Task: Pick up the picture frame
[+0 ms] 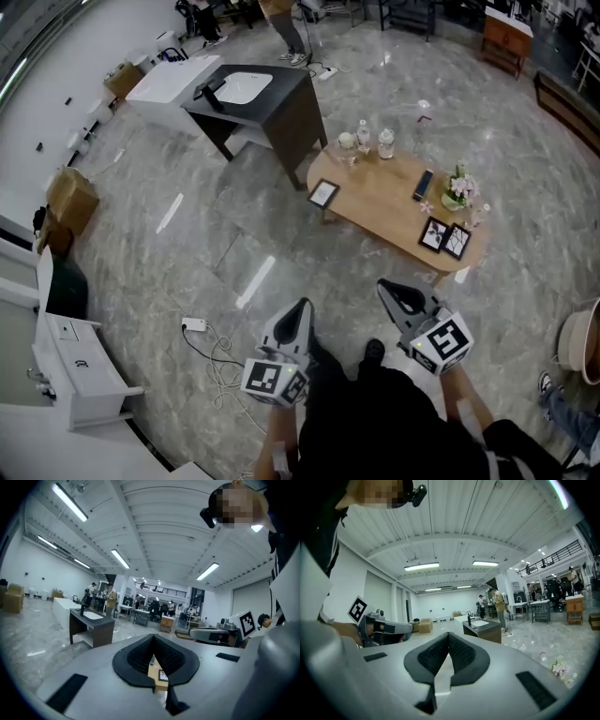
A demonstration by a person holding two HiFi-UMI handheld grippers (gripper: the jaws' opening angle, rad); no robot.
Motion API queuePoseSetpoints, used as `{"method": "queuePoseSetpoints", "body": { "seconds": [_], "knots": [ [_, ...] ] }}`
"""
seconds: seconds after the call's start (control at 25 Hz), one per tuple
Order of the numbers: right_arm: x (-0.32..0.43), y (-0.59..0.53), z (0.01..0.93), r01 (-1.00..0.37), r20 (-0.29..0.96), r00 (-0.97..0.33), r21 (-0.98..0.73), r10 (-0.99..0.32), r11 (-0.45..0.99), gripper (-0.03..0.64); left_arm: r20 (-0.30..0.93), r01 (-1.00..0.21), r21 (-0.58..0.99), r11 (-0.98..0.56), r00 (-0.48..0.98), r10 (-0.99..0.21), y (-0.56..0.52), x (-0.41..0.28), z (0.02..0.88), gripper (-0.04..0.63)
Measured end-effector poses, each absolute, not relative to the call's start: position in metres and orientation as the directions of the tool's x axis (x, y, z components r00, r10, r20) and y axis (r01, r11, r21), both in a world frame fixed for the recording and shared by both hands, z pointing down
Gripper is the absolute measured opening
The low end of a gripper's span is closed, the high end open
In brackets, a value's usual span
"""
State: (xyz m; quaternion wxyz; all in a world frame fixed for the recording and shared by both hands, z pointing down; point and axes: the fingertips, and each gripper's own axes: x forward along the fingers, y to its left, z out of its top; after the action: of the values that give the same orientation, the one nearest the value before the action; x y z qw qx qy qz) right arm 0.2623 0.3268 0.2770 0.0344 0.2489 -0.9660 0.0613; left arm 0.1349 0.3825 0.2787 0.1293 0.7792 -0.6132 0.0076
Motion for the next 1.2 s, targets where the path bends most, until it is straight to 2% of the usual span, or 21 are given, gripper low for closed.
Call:
{"method": "queuePoseSetpoints", "body": {
  "seconds": [0.4, 0.64, 0.84, 1.2],
  "knots": [
    [0.223, 0.309, 0.293, -0.473, 0.111, -0.878, -0.049, -0.466, 0.880, 0.012, 0.204, -0.949, 0.220, -0.226, 0.272, -0.940, 0.357, 0.105, 0.300, 0.012],
    [0.192, 0.270, 0.284, -0.508, 0.143, -0.858, -0.113, -0.492, 0.854, 0.012, 0.193, -0.938, 0.231, -0.259, 0.305, -0.933, 0.305, 0.075, 0.300, 0.012],
    [0.153, 0.227, 0.276, -0.532, 0.154, -0.841, -0.061, -0.519, 0.844, 0.012, 0.171, -0.934, 0.223, -0.278, 0.318, -0.933, 0.255, 0.034, 0.295, 0.013],
    [0.098, 0.178, 0.284, -0.591, 0.158, -0.805, -0.117, -0.572, 0.799, 0.012, 0.174, -0.903, 0.249, -0.349, 0.396, -0.902, 0.189, -0.021, 0.306, 0.014]
  ]
}}
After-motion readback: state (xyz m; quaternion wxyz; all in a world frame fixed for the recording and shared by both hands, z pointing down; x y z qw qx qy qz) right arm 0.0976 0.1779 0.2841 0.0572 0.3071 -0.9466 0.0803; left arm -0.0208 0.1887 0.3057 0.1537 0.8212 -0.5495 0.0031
